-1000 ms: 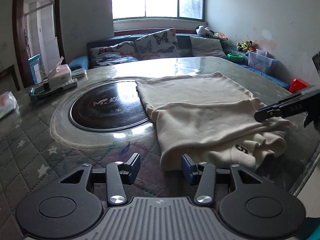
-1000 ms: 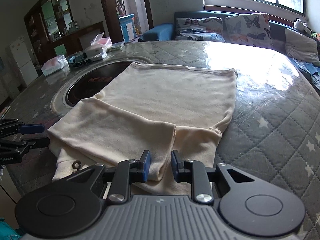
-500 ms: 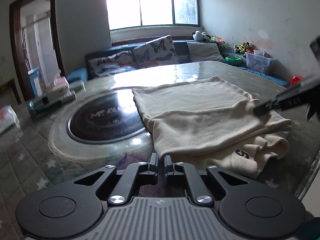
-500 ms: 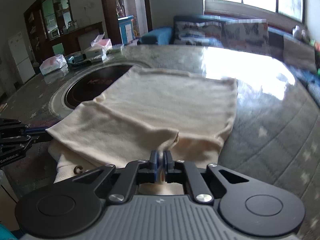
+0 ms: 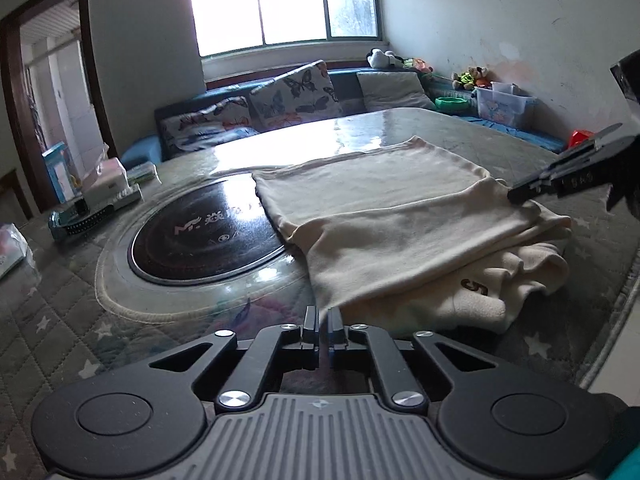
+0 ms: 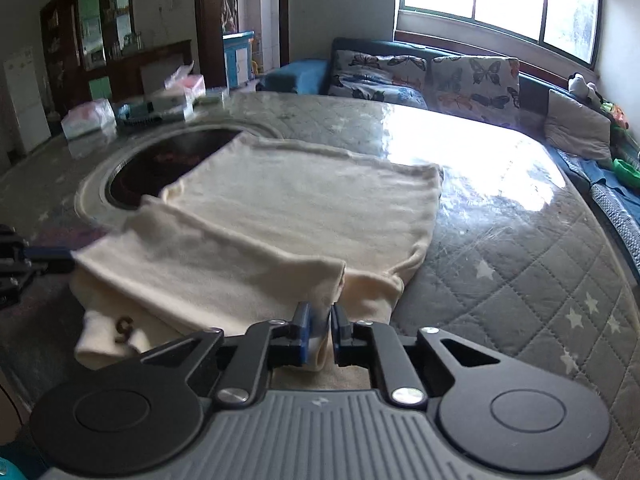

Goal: Fold clothes

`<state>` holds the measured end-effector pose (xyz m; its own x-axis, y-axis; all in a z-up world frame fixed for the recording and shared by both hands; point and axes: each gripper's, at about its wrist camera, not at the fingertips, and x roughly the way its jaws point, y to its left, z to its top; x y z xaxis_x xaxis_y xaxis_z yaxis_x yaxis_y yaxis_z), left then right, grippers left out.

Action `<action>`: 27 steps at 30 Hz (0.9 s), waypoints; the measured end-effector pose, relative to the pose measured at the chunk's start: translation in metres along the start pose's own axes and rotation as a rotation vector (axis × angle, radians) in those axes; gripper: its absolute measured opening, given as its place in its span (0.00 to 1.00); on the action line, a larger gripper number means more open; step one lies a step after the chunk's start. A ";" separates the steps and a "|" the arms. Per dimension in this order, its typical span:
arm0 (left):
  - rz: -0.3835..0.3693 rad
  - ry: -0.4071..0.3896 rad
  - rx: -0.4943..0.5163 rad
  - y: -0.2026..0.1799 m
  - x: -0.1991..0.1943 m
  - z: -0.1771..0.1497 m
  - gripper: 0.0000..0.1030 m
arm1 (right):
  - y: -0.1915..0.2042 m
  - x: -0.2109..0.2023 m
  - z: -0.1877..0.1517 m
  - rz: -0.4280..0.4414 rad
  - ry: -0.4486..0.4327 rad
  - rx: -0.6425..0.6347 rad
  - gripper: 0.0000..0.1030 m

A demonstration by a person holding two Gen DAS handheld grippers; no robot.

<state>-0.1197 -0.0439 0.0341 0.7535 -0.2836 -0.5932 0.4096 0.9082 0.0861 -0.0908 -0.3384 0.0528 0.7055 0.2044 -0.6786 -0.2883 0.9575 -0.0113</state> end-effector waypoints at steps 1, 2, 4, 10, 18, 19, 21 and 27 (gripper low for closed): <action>-0.009 0.001 -0.004 0.004 -0.002 0.002 0.07 | -0.001 -0.003 0.002 0.001 -0.008 0.000 0.10; -0.011 -0.004 -0.005 0.007 -0.004 0.005 0.07 | -0.003 -0.005 0.004 0.001 -0.016 -0.001 0.11; -0.011 -0.021 -0.007 0.011 -0.007 0.013 0.07 | -0.005 -0.009 0.007 -0.002 -0.038 -0.010 0.11; -0.058 -0.062 -0.036 0.006 0.017 0.047 0.07 | 0.000 0.007 0.018 0.024 -0.064 -0.027 0.11; -0.072 -0.015 -0.044 -0.005 0.078 0.065 0.07 | 0.007 0.034 0.013 0.048 -0.027 -0.059 0.10; -0.069 -0.002 -0.045 -0.005 0.085 0.064 0.07 | 0.006 0.037 0.011 0.040 -0.020 -0.065 0.10; -0.068 0.012 -0.047 -0.003 0.092 0.061 0.07 | 0.004 0.039 0.007 0.034 -0.015 -0.071 0.09; -0.088 -0.011 -0.038 0.000 0.081 0.060 0.07 | 0.000 0.020 0.005 0.037 -0.013 -0.092 0.10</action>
<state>-0.0281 -0.0850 0.0340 0.7209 -0.3661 -0.5885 0.4551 0.8905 0.0035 -0.0737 -0.3331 0.0431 0.7015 0.2429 -0.6700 -0.3721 0.9266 -0.0536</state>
